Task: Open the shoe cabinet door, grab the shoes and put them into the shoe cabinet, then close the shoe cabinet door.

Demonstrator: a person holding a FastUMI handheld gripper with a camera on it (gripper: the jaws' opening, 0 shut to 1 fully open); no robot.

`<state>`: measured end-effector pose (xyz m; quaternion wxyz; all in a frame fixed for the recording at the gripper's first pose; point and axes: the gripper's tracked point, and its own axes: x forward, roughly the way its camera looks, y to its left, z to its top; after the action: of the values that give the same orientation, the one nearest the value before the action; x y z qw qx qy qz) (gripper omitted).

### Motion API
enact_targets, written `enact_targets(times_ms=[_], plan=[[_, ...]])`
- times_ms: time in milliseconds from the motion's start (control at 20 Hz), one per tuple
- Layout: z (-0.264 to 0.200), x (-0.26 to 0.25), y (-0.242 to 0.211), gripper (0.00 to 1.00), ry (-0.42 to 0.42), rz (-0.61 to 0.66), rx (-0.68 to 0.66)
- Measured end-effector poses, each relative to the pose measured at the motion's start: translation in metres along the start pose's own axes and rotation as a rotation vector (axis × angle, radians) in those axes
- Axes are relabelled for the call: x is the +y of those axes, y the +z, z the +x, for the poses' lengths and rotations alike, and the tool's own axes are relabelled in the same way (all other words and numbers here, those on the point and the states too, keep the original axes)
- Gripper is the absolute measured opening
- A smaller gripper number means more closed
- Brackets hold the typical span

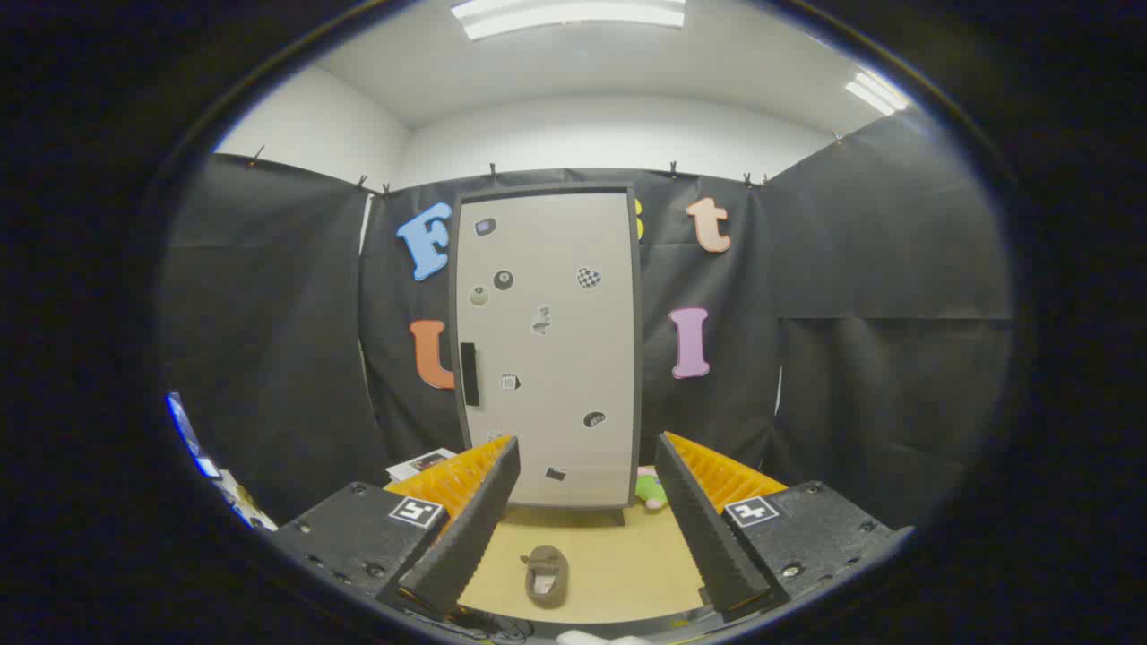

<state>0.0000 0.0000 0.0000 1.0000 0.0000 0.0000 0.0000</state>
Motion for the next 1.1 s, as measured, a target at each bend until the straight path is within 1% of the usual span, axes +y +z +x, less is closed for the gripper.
enact_targets(times_ms=[250, 700, 900, 1100], plan=[[-0.003, -0.001, 0.002, 0.99, -0.01, -0.002, -0.002], [-0.003, 0.013, 0.001, 0.99, -0.003, -0.021, 0.007], [0.01, 0.027, -0.002, 0.99, -0.001, -0.017, 0.017], [0.04, 0.061, -0.005, 0.99, 0.029, 0.011, 0.033]])
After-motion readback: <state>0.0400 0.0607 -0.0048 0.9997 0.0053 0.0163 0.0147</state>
